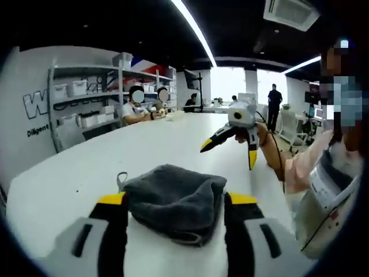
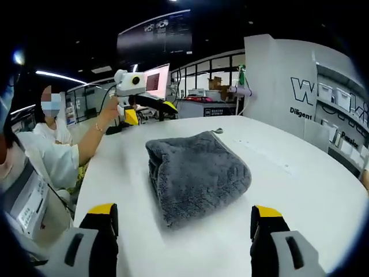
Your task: Fold the towel on the table until its edges align and the towel forms a compact rectangular stack.
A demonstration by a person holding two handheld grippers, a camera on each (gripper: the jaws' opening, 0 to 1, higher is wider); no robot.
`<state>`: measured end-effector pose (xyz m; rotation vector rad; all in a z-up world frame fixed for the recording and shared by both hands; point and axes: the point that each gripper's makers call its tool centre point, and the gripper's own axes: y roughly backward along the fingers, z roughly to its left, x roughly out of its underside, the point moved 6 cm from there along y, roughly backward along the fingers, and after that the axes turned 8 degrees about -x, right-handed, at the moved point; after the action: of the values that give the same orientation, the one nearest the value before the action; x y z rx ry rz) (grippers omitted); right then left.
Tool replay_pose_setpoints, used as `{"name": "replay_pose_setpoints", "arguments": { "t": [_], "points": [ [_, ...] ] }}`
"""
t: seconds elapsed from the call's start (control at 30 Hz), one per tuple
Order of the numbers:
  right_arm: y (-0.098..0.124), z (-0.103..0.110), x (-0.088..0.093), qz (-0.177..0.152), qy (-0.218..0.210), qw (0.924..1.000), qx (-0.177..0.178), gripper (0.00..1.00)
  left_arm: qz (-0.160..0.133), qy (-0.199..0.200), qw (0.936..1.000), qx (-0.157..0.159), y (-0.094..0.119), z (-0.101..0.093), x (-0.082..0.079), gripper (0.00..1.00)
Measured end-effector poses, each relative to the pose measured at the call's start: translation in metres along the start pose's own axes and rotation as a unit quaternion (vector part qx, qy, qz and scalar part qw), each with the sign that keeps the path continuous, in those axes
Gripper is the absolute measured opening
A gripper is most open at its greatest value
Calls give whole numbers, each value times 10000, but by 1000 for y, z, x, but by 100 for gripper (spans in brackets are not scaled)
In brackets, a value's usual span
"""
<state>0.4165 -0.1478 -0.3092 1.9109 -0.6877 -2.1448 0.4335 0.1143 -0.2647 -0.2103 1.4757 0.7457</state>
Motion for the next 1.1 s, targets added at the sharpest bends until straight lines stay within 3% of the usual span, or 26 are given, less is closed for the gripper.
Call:
{"name": "replay_pose_setpoints", "arguments": {
  "t": [0.17,0.23,0.3,0.47,0.63,0.93,1.1],
  "points": [
    [0,1,-1,-3,16,10000,-42,99,11,-114,9998,139,-26,4,-1,56],
    [0,2,-1,-6,32,10000,-52,99,149,-146,9994,264,-34,2,5,50],
    [-1,3,-1,-5,42,10000,-63,99,308,-213,9987,349,-38,0,12,41],
    [-2,3,-1,9,40,10000,-66,99,398,-232,9971,601,-42,-7,22,21],
    [-4,4,0,60,38,9999,-106,99,810,-359,9928,811,-45,-10,39,17],
    [-7,3,3,134,-18,9999,-98,99,914,-321,9879,1212,-46,-7,64,11],
    [-8,3,4,157,-44,9998,-108,99,828,-192,9868,1379,-48,-7,72,12]
  ]
}}
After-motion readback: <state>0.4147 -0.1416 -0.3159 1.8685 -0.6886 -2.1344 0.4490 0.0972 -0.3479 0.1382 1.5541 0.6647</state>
